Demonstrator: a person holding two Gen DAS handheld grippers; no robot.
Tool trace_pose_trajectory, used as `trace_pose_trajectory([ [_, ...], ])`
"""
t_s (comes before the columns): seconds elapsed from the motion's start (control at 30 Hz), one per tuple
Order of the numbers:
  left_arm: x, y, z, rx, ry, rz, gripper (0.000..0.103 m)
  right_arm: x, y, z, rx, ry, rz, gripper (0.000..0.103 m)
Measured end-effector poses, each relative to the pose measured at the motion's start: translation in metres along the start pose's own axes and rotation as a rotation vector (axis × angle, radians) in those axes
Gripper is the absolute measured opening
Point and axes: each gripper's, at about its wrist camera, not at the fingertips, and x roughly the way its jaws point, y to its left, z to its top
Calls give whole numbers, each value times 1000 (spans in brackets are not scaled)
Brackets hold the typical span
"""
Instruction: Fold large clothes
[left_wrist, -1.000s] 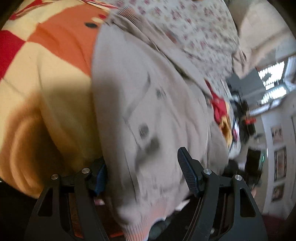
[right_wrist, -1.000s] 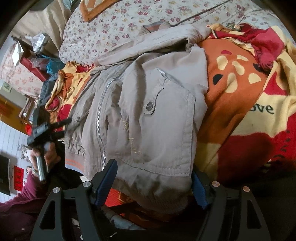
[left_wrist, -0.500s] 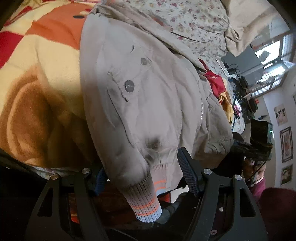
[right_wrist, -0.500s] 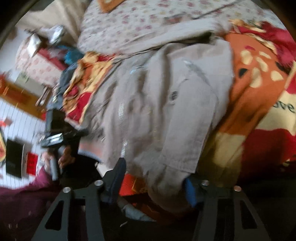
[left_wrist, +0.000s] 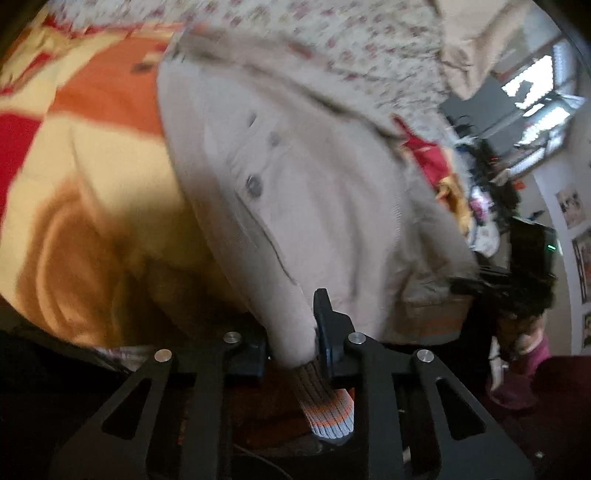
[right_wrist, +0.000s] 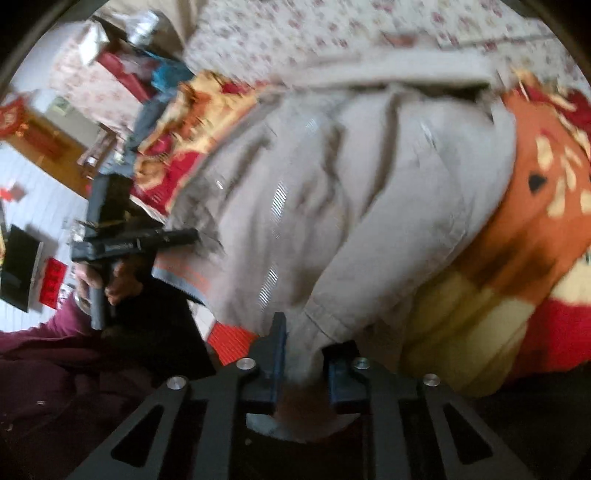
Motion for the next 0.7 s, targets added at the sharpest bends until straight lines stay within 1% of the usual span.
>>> trace_pose_trajectory([
  [0.1,-25,-8,15,20,-79,-39,17,-10,-4,11,23,-63,46,13],
  [0.13,-30,-8,19,19,-94,-46,16,-14,-4,15,28,-85,59,13],
  [0.17,-36,-8,26,16,-115,-52,16,-22,-5,21,35,-122,80,13],
  [0.27,-47,-7,44,17,-165,-34,16,-47,-8,40,49,-227,121,13],
  [0.37,-58,-3,66,-10,-232,-38,15,-73,-17,59,74,-336,123,13],
  [0.43,-65,-1,82,-18,-281,-35,15,-83,-27,75,105,-393,120,13],
  [0.5,-71,-1,107,-17,-343,-11,15,-89,-43,94,154,-446,114,13],
  [0.57,-71,1,130,-21,-374,1,15,-92,-61,115,203,-476,101,13],
  [0.63,-68,4,156,-26,-392,6,15,-95,-82,130,262,-491,112,13],
  [0.7,-57,7,186,-35,-406,30,15,-93,-103,153,312,-506,93,13],
])
